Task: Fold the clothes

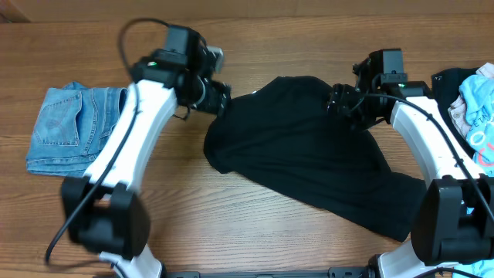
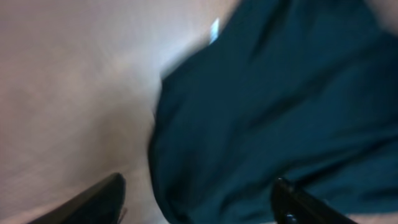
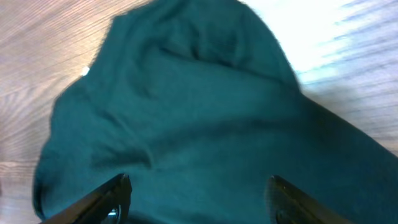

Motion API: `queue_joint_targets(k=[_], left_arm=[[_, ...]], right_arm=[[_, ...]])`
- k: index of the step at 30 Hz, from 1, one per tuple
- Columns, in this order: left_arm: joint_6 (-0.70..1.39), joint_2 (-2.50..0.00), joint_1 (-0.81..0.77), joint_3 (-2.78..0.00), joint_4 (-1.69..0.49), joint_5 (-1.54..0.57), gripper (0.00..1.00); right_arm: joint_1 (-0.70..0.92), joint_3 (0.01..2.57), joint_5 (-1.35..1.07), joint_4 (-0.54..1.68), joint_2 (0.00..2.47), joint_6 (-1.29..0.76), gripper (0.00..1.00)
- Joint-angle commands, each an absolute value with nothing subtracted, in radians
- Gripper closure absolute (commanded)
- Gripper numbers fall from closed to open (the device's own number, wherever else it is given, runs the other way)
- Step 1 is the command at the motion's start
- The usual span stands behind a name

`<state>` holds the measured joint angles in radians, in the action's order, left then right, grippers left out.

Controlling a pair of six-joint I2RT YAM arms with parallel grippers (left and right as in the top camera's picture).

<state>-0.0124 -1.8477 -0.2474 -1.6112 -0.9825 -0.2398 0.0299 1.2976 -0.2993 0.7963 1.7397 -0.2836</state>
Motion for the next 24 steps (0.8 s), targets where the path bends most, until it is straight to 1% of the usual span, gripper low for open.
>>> queue_joint_targets(k=[1, 3, 5, 8, 9, 10, 11, 12, 13, 14, 15, 18, 20, 24], left_arm=[[-0.031, -1.963, -0.249, -1.617, -1.073, -0.226, 0.15], [-0.031, -2.018, -0.249, -1.617, -1.121, -0.236, 0.18], [-0.031, -2.071, -0.251, -1.617, -1.175, -0.235, 0.28], [-0.031, -2.125, -0.251, -1.617, -1.234, -0.236, 0.37], [-0.030, -2.140, -0.251, -1.617, -1.242, -0.227, 0.42], [-0.030, -2.152, -0.251, -1.617, -1.242, -0.215, 0.44], [-0.031, -2.170, -0.251, -1.617, -1.233, -0.195, 0.44], [-0.031, -2.186, -0.250, -1.617, -1.222, -0.181, 0.51], [-0.031, -2.189, -0.249, -1.617, -1.218, -0.171, 0.74], [-0.030, -2.190, -0.247, -1.618, -1.214, -0.159, 0.92], [-0.025, -2.189, -0.244, -1.627, -1.217, -0.148, 0.96], [0.052, -2.176, -0.211, -1.743, -1.285, -0.081, 0.96], [0.129, -2.152, -0.156, -1.886, -1.337, -0.043, 0.96], [0.146, -2.135, -0.047, -2.102, -1.404, -0.071, 0.96]], right_arm=[[0.002, 1.311, -0.289, 0.829, 1.721, -0.304, 0.24], [-0.004, 1.311, -0.289, 0.848, 1.721, -0.300, 0.23], [-0.007, 1.311, -0.288, 0.871, 1.721, -0.288, 0.22], [-0.008, 1.311, -0.288, 0.893, 1.721, -0.288, 0.21], [-0.008, 1.311, -0.288, 0.896, 1.721, -0.288, 0.21], [-0.008, 1.311, -0.288, 0.899, 1.721, -0.288, 0.21], [-0.008, 1.311, -0.288, 0.900, 1.721, -0.289, 0.21], [-0.008, 1.311, -0.288, 0.900, 1.721, -0.288, 0.21], [-0.008, 1.311, -0.288, 0.900, 1.721, -0.288, 0.21], [-0.008, 1.311, -0.288, 0.901, 1.721, -0.288, 0.21], [-0.008, 1.311, -0.284, 0.901, 1.721, -0.289, 0.21], [-0.008, 1.311, -0.245, 0.901, 1.721, -0.289, 0.21], [-0.009, 1.310, -0.194, 0.910, 1.721, -0.288, 0.18], [-0.009, 1.308, -0.133, 0.941, 1.721, -0.289, 0.14]])
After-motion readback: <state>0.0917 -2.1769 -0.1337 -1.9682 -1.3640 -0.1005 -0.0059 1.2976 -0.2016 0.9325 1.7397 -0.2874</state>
